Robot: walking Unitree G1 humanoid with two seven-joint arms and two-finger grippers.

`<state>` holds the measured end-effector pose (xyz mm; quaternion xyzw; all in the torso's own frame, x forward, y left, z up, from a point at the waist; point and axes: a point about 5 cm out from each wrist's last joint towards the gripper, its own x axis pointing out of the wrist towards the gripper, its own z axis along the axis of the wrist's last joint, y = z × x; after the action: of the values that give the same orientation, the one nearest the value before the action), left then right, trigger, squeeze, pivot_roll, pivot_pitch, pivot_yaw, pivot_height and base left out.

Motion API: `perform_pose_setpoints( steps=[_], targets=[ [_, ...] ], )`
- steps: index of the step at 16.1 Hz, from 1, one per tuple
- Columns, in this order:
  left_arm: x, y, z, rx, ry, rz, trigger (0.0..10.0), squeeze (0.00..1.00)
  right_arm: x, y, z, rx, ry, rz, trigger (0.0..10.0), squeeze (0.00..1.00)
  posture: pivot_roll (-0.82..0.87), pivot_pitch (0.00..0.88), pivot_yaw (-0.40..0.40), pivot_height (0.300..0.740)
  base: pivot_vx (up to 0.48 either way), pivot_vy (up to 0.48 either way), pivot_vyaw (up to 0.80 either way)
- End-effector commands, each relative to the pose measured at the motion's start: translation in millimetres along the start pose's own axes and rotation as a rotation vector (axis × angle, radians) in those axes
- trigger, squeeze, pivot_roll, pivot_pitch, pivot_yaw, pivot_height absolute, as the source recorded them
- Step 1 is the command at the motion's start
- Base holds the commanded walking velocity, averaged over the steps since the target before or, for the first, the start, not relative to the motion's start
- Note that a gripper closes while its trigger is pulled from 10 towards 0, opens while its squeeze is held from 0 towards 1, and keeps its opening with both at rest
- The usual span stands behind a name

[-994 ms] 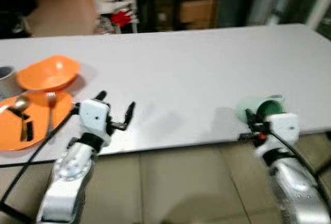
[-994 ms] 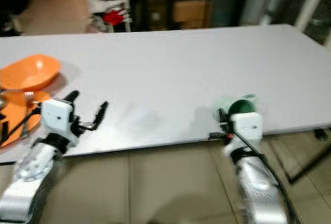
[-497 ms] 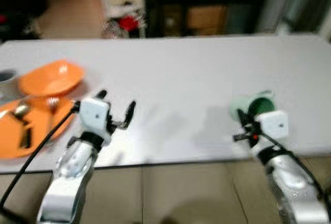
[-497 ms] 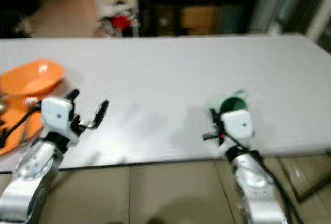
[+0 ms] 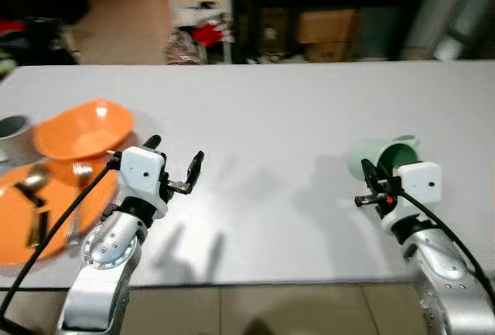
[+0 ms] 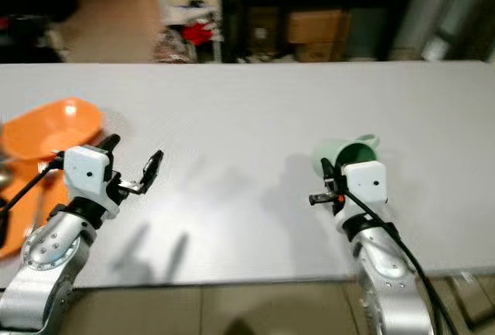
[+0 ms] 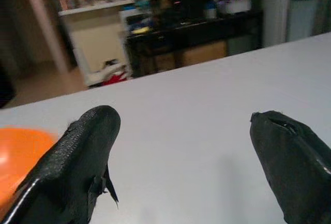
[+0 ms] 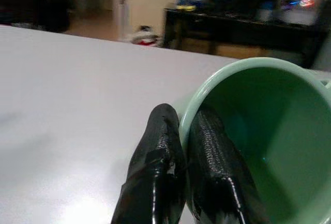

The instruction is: Setting the table

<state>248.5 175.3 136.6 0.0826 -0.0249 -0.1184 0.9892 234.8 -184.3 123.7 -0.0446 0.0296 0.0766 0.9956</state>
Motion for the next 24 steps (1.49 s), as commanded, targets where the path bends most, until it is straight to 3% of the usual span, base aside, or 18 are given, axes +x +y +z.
perform_pose_setpoints(
  steps=[1, 10, 14, 16, 17, 20, 24],
  targets=[
    [1.1, 2.1, -1, -0.001, 0.006, -0.001, 10.0, 0.00, 2.4, 2.9, 6, 0.009, -0.020, 0.025, 10.0, 0.00, 0.06, 0.000, 0.010, 0.740, 0.304, 0.000, 0.00],
    [6.9, -0.4, 2, -0.002, -0.005, -0.020, 10.0, 0.00, 11.8, -6.1, 13, -0.046, -0.017, 0.057, 10.0, 0.00, 0.05, 0.000, 0.021, 0.740, 0.304, 0.000, 0.00],
    [10.1, -7.5, -1, 0.011, 0.055, -0.149, 10.0, 0.00, 40.3, -4.0, 28, -0.142, 0.031, 0.316, 10.0, 0.00, 0.03, 0.000, 0.039, 0.740, 0.000, 0.000, 0.00],
    [11.6, -13.6, 2, 0.022, 0.079, -0.264, 10.0, 0.00, 57.5, -4.5, 39, -0.280, 0.055, 0.489, 10.0, 0.00, 0.03, 0.000, 0.049, 0.740, 0.000, 0.000, 0.00],
    [12.4, -15.2, 3, 0.028, 0.084, -0.296, 10.0, 0.00, 62.3, -4.5, 42, -0.303, 0.066, 0.531, 10.0, 0.00, 0.03, 0.000, 0.052, 0.740, 0.000, 0.000, 0.00],
    [14.7, -23.4, 12, 0.089, 0.131, -0.516, 10.0, 0.00, 88.8, 1.8, 60, -0.471, 0.155, 0.839, 10.0, 0.00, 0.03, 0.000, 0.052, 0.740, 0.000, 0.000, 0.00],
    [10.2, -24.2, 12, 0.095, 0.198, -0.623, 10.0, 0.00, 106.4, 4.3, 51, -0.540, 0.310, 1.018, 10.0, 0.00, 0.03, 0.000, 0.059, 0.740, 0.000, 0.000, 0.00]
  ],
)
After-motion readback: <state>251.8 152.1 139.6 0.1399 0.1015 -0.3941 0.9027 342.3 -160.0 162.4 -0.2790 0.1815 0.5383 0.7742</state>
